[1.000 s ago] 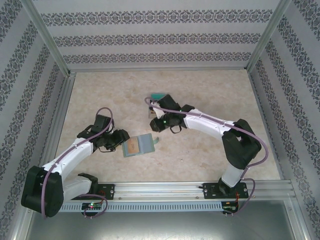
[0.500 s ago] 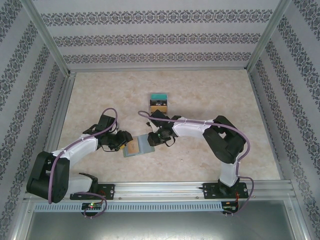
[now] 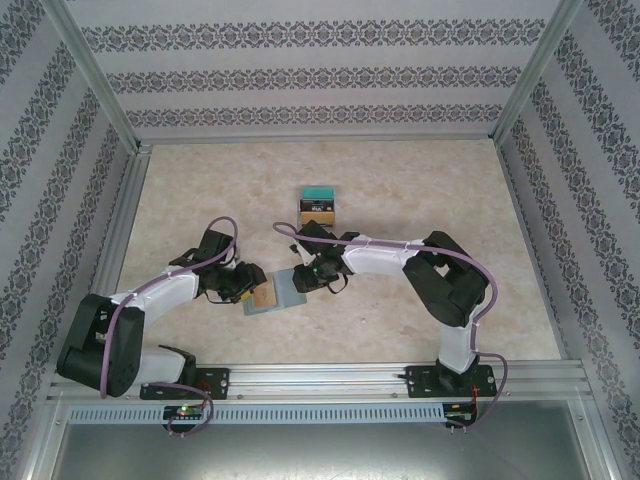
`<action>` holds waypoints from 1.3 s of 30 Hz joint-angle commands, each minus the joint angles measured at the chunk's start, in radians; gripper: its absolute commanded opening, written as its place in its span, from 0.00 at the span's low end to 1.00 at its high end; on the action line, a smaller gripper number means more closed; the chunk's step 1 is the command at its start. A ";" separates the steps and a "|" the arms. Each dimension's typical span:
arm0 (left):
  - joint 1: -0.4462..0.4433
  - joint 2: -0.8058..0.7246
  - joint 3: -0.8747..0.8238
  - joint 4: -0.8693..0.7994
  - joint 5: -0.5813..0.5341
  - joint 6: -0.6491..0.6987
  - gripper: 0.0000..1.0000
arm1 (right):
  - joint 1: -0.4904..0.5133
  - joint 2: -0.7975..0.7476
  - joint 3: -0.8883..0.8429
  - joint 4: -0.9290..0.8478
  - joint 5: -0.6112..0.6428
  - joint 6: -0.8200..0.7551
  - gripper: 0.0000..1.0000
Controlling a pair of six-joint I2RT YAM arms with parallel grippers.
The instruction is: Take the credit cards out of the card holder
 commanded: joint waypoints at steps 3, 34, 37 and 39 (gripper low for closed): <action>-0.012 -0.033 0.000 -0.042 -0.040 0.018 0.49 | 0.017 0.049 -0.001 -0.015 0.008 0.017 0.23; -0.040 -0.002 -0.029 0.054 0.004 -0.006 0.48 | 0.025 0.056 0.002 -0.015 -0.003 0.022 0.22; -0.043 0.003 -0.032 0.080 0.028 -0.004 0.68 | 0.025 0.056 0.002 -0.015 -0.003 0.023 0.22; -0.044 0.011 -0.033 0.099 0.049 -0.007 0.83 | 0.026 0.056 0.002 -0.014 -0.003 0.023 0.23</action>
